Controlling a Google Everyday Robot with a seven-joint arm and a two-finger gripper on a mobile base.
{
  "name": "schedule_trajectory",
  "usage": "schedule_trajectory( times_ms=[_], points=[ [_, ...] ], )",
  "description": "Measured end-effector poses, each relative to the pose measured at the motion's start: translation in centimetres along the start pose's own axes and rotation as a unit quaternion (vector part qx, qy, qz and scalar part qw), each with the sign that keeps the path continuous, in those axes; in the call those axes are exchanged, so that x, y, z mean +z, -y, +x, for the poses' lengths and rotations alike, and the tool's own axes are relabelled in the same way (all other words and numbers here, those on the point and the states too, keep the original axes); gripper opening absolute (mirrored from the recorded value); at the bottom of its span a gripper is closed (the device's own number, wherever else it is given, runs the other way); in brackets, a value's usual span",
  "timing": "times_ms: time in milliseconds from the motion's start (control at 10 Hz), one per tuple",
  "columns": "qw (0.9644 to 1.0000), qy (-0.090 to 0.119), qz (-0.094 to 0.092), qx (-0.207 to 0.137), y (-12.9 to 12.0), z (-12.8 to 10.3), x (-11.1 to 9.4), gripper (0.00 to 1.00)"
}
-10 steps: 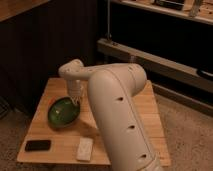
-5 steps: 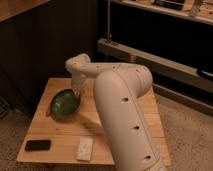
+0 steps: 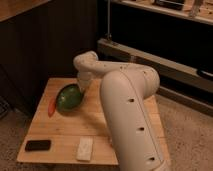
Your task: Drag the ceramic bowl in a circle
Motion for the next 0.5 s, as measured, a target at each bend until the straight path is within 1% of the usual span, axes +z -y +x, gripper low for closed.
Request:
schedule_trajectory(
  times_ms=[300, 500],
  points=[
    [0.9997, 0.014, 0.005, 0.02, 1.7, 0.0, -0.9, 0.0],
    [0.9988, 0.024, 0.003, 0.043, 2.8, 0.1, -1.6, 0.0]
  ],
)
